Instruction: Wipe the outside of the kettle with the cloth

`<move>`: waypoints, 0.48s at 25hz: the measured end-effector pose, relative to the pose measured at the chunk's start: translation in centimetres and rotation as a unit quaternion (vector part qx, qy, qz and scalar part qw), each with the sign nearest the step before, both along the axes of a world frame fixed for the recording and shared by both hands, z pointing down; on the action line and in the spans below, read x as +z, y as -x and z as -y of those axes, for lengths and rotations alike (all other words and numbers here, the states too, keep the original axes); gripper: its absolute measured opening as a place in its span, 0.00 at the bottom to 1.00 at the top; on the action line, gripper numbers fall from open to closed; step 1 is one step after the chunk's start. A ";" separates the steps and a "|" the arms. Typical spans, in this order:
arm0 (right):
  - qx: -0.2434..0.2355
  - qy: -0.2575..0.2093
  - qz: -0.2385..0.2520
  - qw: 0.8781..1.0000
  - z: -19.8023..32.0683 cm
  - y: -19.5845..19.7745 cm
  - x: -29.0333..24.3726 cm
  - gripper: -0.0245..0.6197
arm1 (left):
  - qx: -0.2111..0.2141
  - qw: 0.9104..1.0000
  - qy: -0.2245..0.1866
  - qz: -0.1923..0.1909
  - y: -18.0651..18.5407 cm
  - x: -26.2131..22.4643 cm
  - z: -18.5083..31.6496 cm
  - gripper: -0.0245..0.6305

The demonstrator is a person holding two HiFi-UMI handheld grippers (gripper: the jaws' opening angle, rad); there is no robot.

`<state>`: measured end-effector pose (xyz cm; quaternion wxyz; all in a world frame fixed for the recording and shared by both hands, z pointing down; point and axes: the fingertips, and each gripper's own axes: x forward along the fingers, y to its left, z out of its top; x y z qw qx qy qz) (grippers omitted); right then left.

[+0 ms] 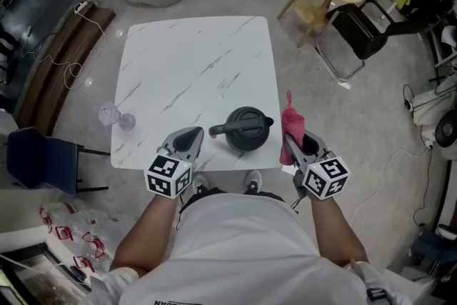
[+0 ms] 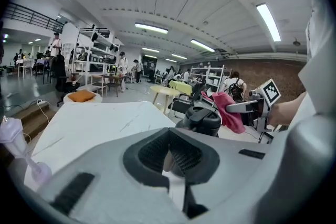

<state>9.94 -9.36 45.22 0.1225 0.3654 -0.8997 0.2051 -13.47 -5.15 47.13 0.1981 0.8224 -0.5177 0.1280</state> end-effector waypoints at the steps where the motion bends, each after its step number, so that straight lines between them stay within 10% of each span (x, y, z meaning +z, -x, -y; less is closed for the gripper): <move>1: -0.001 0.001 0.001 1.000 0.0 0.0 0.0 0.22 | 0.001 1.000 -0.001 0.003 -0.1 0.0 0.0 0.04; 12: -0.011 0.006 0.003 1.000 0.3 0.3 0.2 0.22 | 0.001 1.000 -0.003 0.013 -0.2 -0.2 -0.2 0.04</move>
